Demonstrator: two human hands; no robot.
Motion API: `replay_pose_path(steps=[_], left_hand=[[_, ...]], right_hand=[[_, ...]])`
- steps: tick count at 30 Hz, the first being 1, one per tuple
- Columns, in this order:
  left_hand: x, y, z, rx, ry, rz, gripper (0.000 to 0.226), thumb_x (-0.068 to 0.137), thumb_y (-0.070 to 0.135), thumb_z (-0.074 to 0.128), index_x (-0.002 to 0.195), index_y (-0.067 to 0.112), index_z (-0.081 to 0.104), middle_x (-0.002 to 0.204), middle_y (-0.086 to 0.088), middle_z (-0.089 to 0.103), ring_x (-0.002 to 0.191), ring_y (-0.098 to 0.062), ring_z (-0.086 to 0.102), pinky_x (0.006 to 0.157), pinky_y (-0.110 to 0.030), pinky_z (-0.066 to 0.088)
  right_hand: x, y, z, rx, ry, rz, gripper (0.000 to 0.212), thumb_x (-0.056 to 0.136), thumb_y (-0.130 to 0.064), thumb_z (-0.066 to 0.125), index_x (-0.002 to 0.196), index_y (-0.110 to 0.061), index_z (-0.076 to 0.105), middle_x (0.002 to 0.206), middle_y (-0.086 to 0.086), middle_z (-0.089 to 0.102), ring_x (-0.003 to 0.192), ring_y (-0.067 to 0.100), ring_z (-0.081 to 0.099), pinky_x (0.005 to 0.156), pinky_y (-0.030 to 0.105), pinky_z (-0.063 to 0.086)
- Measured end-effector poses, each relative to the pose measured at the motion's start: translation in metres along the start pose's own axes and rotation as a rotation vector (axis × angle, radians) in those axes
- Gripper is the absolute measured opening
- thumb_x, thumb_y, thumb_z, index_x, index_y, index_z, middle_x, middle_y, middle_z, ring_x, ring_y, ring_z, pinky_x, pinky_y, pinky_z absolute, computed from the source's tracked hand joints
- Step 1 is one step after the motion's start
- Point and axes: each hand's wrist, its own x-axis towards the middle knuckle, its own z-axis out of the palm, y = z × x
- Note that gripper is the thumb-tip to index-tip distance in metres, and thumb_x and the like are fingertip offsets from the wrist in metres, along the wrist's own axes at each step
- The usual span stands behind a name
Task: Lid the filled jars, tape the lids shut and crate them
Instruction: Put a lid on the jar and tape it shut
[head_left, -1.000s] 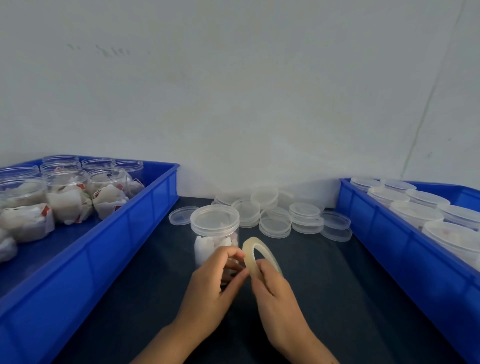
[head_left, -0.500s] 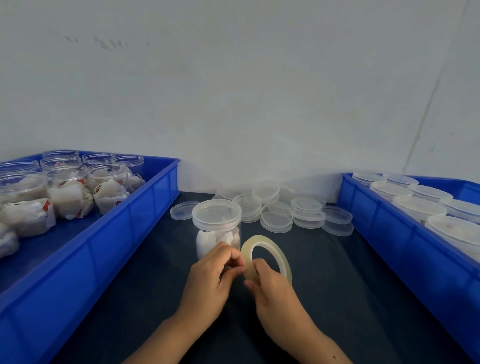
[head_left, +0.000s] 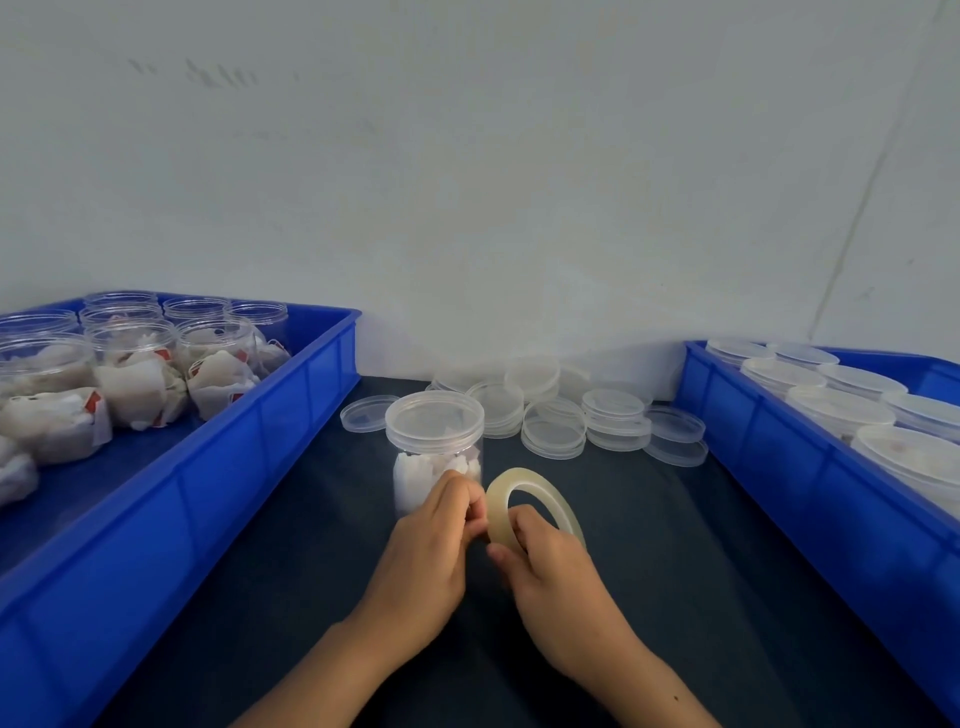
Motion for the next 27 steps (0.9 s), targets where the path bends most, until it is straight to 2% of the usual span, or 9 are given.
replay_pose_path(steps=[3, 5, 11, 14, 16, 18, 21, 25, 27], left_hand=[[0.0, 0.0, 0.001, 0.005, -0.012, -0.026, 0.019, 0.093, 0.0, 0.052, 0.087, 0.018, 0.047, 0.082, 0.013, 0.052, 0.076, -0.01, 0.055, 0.065, -0.029, 0.048], [0.0, 0.003, 0.002, -0.011, -0.008, -0.026, 0.018, 0.093, -0.001, 0.053, 0.087, 0.016, 0.048, 0.083, 0.009, 0.054, 0.078, -0.012, 0.053, 0.068, -0.033, 0.047], [0.003, 0.009, 0.003, -0.122, 0.026, -0.085, 0.023, 0.092, 0.002, 0.06, 0.088, 0.022, 0.05, 0.085, 0.008, 0.06, 0.083, -0.01, 0.06, 0.073, -0.022, 0.05], [0.0, 0.007, 0.002, -0.249, 0.01, -0.139, 0.022, 0.089, 0.01, 0.067, 0.099, 0.025, 0.055, 0.087, 0.01, 0.062, 0.087, -0.008, 0.064, 0.078, -0.018, 0.052], [0.0, 0.005, 0.001, -0.228, 0.016, -0.116, 0.023, 0.084, 0.011, 0.072, 0.1, 0.021, 0.059, 0.086, 0.011, 0.063, 0.086, -0.007, 0.065, 0.077, -0.019, 0.053], [0.001, 0.004, -0.001, -0.172, 0.045, -0.077, 0.019, 0.081, 0.003, 0.074, 0.089, 0.016, 0.063, 0.083, 0.009, 0.064, 0.081, -0.006, 0.066, 0.073, -0.023, 0.055], [0.004, 0.006, -0.006, -0.042, 0.078, 0.017, 0.019, 0.077, -0.004, 0.075, 0.079, 0.011, 0.064, 0.081, 0.01, 0.062, 0.077, -0.003, 0.062, 0.068, -0.02, 0.053], [0.009, 0.008, -0.012, 0.026, 0.111, 0.137, 0.018, 0.075, -0.001, 0.078, 0.079, 0.01, 0.064, 0.079, 0.007, 0.061, 0.075, -0.002, 0.058, 0.066, -0.012, 0.05], [0.01, 0.008, -0.013, 0.031, 0.117, 0.151, 0.016, 0.075, 0.004, 0.079, 0.079, 0.009, 0.064, 0.078, 0.006, 0.062, 0.074, -0.004, 0.058, 0.066, -0.013, 0.05]], right_hand=[[0.001, 0.001, -0.002, -0.099, 0.017, 0.005, 0.025, 0.1, -0.031, 0.047, 0.078, -0.024, 0.036, 0.068, -0.008, 0.046, 0.058, 0.011, 0.041, 0.056, 0.026, 0.036], [0.003, 0.003, -0.005, -0.167, 0.037, 0.022, 0.023, 0.1, -0.035, 0.044, 0.083, -0.022, 0.04, 0.069, -0.007, 0.046, 0.06, 0.011, 0.042, 0.055, 0.025, 0.036], [0.006, 0.009, -0.01, -0.199, 0.079, 0.026, 0.025, 0.099, -0.045, 0.043, 0.092, -0.021, 0.048, 0.072, -0.008, 0.051, 0.066, 0.01, 0.049, 0.063, 0.028, 0.043], [0.006, 0.014, -0.01, -0.124, 0.086, 0.004, 0.02, 0.099, -0.04, 0.047, 0.107, -0.022, 0.05, 0.079, -0.009, 0.056, 0.071, 0.009, 0.053, 0.067, 0.028, 0.045], [0.004, 0.013, -0.01, -0.058, 0.085, -0.039, 0.028, 0.099, -0.031, 0.05, 0.125, -0.027, 0.043, 0.075, -0.01, 0.054, 0.067, 0.006, 0.052, 0.065, 0.025, 0.045], [0.002, 0.012, -0.009, -0.082, 0.058, -0.127, 0.044, 0.1, -0.025, 0.048, 0.137, -0.038, 0.03, 0.072, -0.01, 0.052, 0.065, 0.005, 0.051, 0.063, 0.024, 0.044], [0.003, 0.009, -0.013, -0.211, -0.005, -0.197, 0.029, 0.102, -0.032, 0.041, 0.128, -0.045, 0.039, 0.082, -0.015, 0.058, 0.075, 0.007, 0.056, 0.071, 0.033, 0.05], [0.007, 0.009, -0.021, -0.191, -0.038, -0.134, 0.024, 0.1, -0.05, 0.035, 0.121, -0.05, 0.047, 0.071, -0.043, 0.049, 0.067, -0.014, 0.049, 0.064, 0.02, 0.038], [0.01, 0.013, -0.024, -0.222, 0.002, -0.115, 0.023, 0.098, -0.053, 0.036, 0.116, -0.051, 0.051, 0.079, -0.042, 0.054, 0.075, -0.012, 0.052, 0.07, 0.023, 0.042]])
